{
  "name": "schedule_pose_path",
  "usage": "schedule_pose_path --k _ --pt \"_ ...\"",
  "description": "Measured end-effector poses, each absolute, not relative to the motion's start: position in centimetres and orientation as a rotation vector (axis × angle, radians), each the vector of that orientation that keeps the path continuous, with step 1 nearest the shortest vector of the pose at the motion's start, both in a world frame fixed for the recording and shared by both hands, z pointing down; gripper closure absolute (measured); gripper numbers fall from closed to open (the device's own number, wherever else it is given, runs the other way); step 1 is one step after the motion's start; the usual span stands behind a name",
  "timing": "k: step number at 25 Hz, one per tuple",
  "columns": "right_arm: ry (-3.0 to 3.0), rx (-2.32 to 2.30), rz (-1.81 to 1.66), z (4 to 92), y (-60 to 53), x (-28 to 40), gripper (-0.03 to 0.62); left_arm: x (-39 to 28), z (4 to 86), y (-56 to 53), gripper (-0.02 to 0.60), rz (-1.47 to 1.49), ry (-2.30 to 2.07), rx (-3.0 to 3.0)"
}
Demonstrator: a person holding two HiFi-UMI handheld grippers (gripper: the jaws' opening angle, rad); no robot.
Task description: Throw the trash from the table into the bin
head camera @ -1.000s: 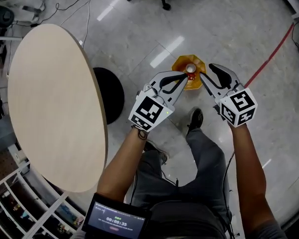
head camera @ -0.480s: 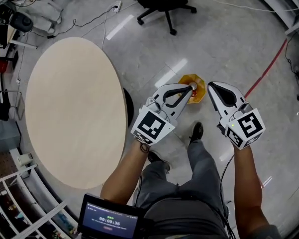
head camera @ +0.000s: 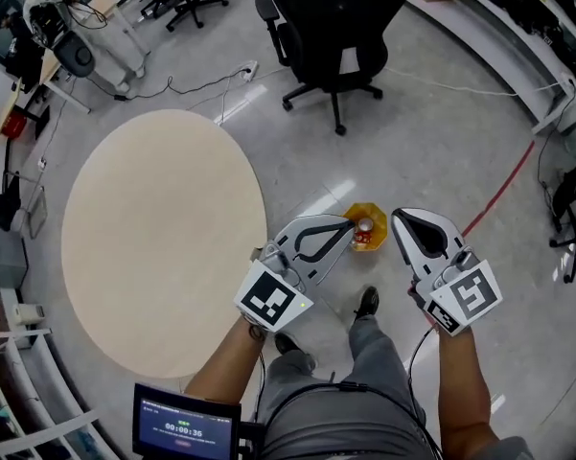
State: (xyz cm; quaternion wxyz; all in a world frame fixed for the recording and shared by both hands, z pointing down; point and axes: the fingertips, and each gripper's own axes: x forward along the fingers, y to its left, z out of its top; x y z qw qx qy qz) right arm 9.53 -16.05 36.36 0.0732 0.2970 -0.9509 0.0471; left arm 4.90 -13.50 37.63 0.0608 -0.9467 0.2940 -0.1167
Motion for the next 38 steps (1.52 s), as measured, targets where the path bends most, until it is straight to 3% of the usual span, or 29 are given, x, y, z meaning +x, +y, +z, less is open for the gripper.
schedule_pose_path --k 14,25,38 --pt "-2.990 0.580 -0.141 23.7 -6.8 -2.3 0.583 -8.7 25.0 -3.3 0.540 -0.282 1.153 -2.638" --pt "-3.062 0.319 -0.348 17.3 6.1 -14.3 0.583 -20.7 20.8 9.1 0.540 -0.185 1.348 -2.518" --pt "-3.102 -0.198 -0.417 17.0 18.8 -26.7 0.585 -30.7 20.5 18.9 0.540 -0.114 1.650 -2.348"
